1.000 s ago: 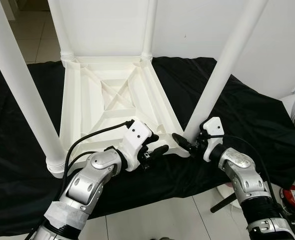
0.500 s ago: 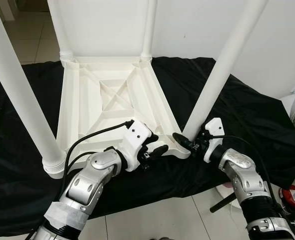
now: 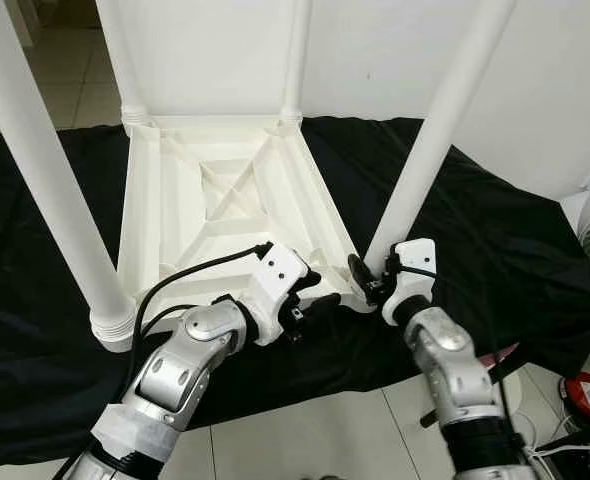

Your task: Building children table

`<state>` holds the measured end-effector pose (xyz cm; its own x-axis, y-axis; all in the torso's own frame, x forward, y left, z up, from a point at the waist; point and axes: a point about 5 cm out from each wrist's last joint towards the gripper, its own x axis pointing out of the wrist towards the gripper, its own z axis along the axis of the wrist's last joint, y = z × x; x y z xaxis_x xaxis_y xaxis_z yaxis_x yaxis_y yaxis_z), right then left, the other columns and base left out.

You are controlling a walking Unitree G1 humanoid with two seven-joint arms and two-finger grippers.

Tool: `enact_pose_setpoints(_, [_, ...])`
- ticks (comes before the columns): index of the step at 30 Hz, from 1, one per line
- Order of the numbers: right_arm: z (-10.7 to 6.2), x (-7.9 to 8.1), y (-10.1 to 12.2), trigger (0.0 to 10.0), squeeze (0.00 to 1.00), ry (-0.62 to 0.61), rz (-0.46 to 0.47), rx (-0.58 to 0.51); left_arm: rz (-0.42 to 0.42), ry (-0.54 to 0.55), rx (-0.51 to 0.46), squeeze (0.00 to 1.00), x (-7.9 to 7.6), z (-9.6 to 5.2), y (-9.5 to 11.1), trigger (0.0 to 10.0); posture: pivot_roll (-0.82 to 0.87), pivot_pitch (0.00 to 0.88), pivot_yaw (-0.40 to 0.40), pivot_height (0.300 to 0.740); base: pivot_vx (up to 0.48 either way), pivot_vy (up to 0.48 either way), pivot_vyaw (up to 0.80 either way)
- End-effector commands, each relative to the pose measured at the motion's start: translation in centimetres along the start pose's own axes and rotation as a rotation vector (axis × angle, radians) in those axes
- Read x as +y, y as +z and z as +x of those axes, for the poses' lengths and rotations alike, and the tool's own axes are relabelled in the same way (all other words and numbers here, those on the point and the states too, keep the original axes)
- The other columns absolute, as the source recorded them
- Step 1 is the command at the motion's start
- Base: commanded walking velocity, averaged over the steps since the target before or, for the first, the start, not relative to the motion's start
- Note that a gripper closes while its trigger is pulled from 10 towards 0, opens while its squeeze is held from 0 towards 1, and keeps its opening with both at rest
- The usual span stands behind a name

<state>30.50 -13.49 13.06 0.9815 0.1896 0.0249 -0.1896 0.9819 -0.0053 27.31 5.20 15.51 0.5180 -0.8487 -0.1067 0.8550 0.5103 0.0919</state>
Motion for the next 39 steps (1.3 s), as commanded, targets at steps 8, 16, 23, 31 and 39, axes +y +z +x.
enact_pose_setpoints(8, [-1.0, 0.7, -1.1, 10.0, 0.00, -0.206, -0.020, 0.070, 0.009, -0.042, 0.001, 0.00, -0.5, 0.5, -0.1, 10.0, 0.00, 0.006, -0.059, 0.740, 0.000, 0.000, 0.00])
enact_pose_setpoints(16, [-1.3, 1.2, -0.5, 10.0, 1.00, -0.213, -0.015, 0.048, 0.011, -0.047, 0.000, 0.00, -0.6, 0.7, -0.1, 10.0, 0.00, 0.006, -0.062, 0.740, 0.000, 0.000, 0.00])
enact_pose_setpoints(23, [-2.6, -0.5, 0.4, 10.0, 1.00, -0.172, 0.007, -0.038, 0.014, -0.045, -0.001, 0.00, -0.6, 0.6, -0.1, 10.0, -0.01, 0.009, -0.063, 0.740, 0.000, 0.000, 0.00])
enact_pose_setpoints(31, [-3.0, -2.0, 0.1, 10.0, 0.00, -0.071, 0.007, -0.019, 0.019, -0.043, -0.007, 0.00, -0.5, 0.6, 0.1, 10.0, -0.01, 0.009, -0.062, 0.740, 0.000, 0.000, 0.00])
enact_pose_setpoints(39, [-3.9, -4.3, 0.5, 10.0, 0.00, 0.155, -0.059, -0.035, 0.030, -0.038, -0.006, 0.00, -0.2, 0.4, 0.2, 10.0, -0.01, 0.009, -0.051, 0.740, 0.000, 0.000, 0.00])
